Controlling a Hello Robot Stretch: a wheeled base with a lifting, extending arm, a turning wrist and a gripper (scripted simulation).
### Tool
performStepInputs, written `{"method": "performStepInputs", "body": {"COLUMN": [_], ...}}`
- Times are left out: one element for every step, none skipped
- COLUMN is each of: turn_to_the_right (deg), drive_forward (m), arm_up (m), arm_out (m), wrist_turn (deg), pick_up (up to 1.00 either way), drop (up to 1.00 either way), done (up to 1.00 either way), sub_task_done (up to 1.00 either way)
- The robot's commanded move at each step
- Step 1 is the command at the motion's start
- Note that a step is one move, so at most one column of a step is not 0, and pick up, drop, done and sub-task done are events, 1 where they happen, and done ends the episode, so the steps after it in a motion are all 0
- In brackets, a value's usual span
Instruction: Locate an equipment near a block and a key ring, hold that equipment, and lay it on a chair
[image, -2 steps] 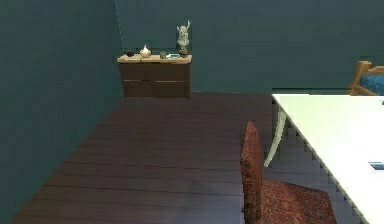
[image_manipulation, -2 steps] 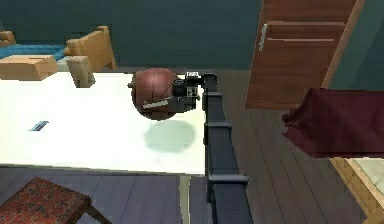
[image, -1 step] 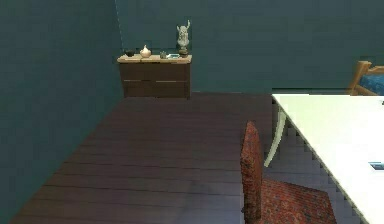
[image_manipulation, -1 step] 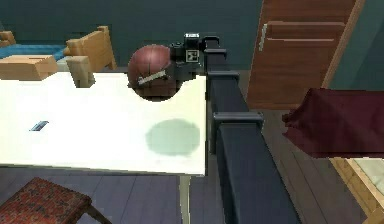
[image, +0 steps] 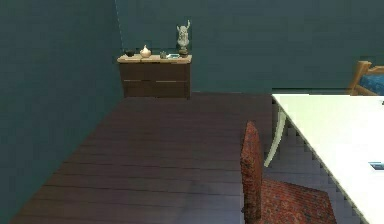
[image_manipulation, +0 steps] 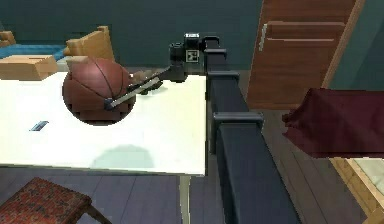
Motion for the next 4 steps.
{"method": "performStepInputs", "body": {"turn_to_the_right": [0.0, 0.0, 0.0, 45.0], "drive_forward": [0.00, 0.00, 0.00, 0.00], "arm_up": [0.00, 0.00, 0.00, 0.00], "arm_out": [0.00, 0.00, -0.40, 0.00], "wrist_turn": [-45.0, -6.0, 0.0, 0.0], "pick_up": [0.00, 0.00, 0.00, 0.00], "drop": [0.00, 0.00, 0.00, 0.00], "done": [0.00, 0.00, 0.00, 0.00], "sub_task_done": [0.00, 0.00, 0.00, 0.00]}}
